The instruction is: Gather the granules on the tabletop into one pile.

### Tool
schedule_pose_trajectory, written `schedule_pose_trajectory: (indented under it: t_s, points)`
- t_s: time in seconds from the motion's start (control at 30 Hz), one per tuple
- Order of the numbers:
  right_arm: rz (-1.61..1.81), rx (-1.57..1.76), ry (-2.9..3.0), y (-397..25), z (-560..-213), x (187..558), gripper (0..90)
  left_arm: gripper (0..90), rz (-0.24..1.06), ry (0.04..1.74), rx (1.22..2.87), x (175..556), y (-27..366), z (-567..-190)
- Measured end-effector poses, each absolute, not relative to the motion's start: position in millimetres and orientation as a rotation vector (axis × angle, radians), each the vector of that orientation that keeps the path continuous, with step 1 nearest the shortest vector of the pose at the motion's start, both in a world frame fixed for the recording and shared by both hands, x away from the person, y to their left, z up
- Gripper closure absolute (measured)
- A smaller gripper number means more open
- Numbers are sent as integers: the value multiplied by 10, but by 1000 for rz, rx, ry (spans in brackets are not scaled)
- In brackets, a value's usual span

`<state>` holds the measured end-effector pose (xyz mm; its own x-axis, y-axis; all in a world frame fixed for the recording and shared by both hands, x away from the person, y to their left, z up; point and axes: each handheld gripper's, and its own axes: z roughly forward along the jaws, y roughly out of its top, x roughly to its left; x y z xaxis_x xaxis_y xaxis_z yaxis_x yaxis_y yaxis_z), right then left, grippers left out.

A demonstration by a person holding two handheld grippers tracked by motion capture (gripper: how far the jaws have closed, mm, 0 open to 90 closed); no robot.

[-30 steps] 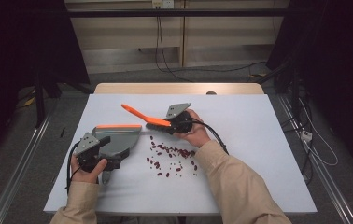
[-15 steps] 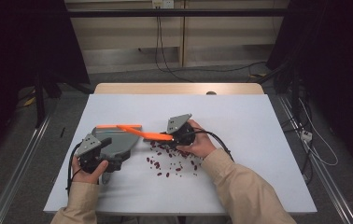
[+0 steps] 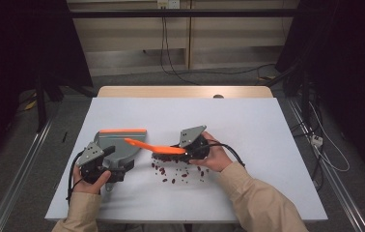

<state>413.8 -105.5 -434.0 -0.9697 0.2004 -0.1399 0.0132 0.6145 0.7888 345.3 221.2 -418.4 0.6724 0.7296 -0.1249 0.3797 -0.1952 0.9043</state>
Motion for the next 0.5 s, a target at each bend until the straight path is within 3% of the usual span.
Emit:
schedule_pose_trajectory:
  t_s: [0.5]
  points:
    - [1316, 314, 2508, -1103, -4296, 4348, 713, 62, 399, 887, 1816, 3486, 2207, -4207]
